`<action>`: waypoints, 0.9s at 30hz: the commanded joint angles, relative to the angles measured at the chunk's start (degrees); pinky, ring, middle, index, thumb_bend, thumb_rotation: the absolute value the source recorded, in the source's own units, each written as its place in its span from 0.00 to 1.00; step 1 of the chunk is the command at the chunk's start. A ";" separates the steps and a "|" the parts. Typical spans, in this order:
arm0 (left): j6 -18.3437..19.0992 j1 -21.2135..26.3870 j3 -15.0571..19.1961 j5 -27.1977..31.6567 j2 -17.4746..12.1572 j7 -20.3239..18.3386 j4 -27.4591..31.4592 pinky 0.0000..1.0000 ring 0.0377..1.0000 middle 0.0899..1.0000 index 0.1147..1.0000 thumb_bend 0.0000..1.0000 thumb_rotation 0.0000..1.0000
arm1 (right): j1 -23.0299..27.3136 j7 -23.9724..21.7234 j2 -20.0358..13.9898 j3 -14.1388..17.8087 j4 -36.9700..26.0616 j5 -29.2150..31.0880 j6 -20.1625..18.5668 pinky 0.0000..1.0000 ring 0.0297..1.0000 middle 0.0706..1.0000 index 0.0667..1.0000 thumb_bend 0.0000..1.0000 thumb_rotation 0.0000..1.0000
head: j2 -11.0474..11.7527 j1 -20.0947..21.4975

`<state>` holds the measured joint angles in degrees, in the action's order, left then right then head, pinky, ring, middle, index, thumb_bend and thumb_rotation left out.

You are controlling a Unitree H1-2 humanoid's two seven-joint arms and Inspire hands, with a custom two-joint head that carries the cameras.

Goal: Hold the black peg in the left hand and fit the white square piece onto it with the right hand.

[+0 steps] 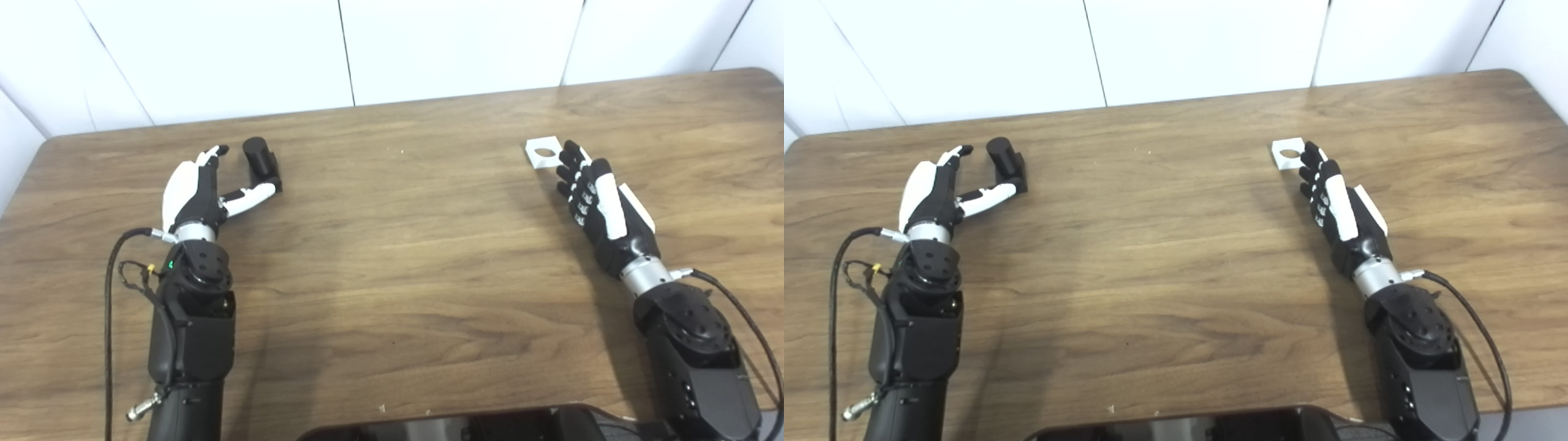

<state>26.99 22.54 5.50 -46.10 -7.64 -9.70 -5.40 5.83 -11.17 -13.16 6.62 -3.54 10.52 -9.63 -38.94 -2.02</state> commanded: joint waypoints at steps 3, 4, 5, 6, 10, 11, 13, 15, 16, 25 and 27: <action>-0.12 3.43 -2.07 0.32 -3.43 -0.42 0.17 0.94 1.00 1.00 0.90 0.78 0.43 | 0.71 -0.12 -0.19 0.02 -2.73 0.52 1.46 1.00 1.00 1.00 1.00 0.66 1.00 | -0.10 -0.05; -0.17 3.44 -2.69 0.73 -4.09 -0.43 0.11 0.94 1.00 1.00 0.89 0.79 0.43 | 0.54 -0.16 -0.29 -0.08 -2.95 0.45 1.27 1.00 1.00 1.00 1.00 0.66 1.00 | -0.12 -0.05; -0.21 3.42 -3.21 1.13 -4.65 -0.44 0.11 0.94 1.00 1.00 0.88 0.79 0.43 | 0.38 -0.17 -0.36 -0.13 -3.13 0.40 1.14 1.00 1.00 1.00 1.00 0.67 1.00 | -0.08 -0.05; -0.21 3.40 -3.58 1.45 -5.04 -0.41 0.12 0.95 1.00 1.00 0.87 0.80 0.43 | 0.28 -0.16 -0.40 -0.16 -3.25 0.37 1.05 1.00 1.00 1.00 1.00 0.67 1.00 | -0.08 -0.05; -0.14 3.14 -4.70 2.00 -6.55 -1.50 0.52 0.96 1.00 1.00 0.86 0.81 0.44 | -0.12 -0.27 -0.46 -0.04 -3.45 0.71 1.14 1.00 1.00 1.00 1.00 0.65 1.00 | -0.09 0.06; -0.15 3.09 -4.93 2.25 -6.86 -1.69 0.53 0.97 1.00 1.00 0.86 0.81 0.44 | -0.14 -0.30 -0.45 -0.05 -3.50 0.76 1.09 1.00 1.00 1.00 1.00 0.65 1.00 | -0.09 0.06; -0.18 2.97 -5.81 2.57 -7.87 -2.27 0.55 0.97 1.00 1.00 0.86 0.81 0.44 | -0.18 -0.40 -0.58 -0.17 -3.52 0.63 1.15 1.00 1.00 1.00 1.00 0.65 1.00 | -0.13 0.15; -0.16 2.98 -6.96 2.58 -9.38 -3.83 0.60 0.97 1.00 1.00 0.85 0.81 0.45 | -0.27 -0.53 -0.79 -0.31 -3.41 0.34 1.41 1.00 1.00 1.00 1.00 0.65 1.00 | -0.13 0.15; -0.14 3.01 -7.38 2.60 -10.00 -4.56 0.63 0.97 1.00 1.00 0.86 0.81 0.48 | -0.32 -0.56 -0.90 -0.40 -3.42 0.13 1.45 1.00 1.00 1.00 1.00 0.65 1.00 | -0.13 0.15; -0.41 2.86 -9.04 4.61 -12.99 -5.77 0.62 0.97 1.00 1.00 0.84 0.83 0.49 | -0.66 -0.81 -1.61 -0.22 -3.47 0.01 1.57 1.00 1.00 1.00 1.00 0.66 1.00 | 0.03 0.37; -0.43 3.10 -9.67 4.96 -13.42 -5.70 0.17 0.97 1.00 1.00 0.85 0.83 0.49 | -0.76 -0.76 -1.68 -0.37 -3.70 -0.12 1.26 1.00 1.00 1.00 1.00 0.66 1.00 | 0.08 0.35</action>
<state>26.97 23.07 -3.97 -41.29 -19.40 -16.50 -6.04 4.13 -11.63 -14.20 6.11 -5.44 10.21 -9.86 -38.85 -1.67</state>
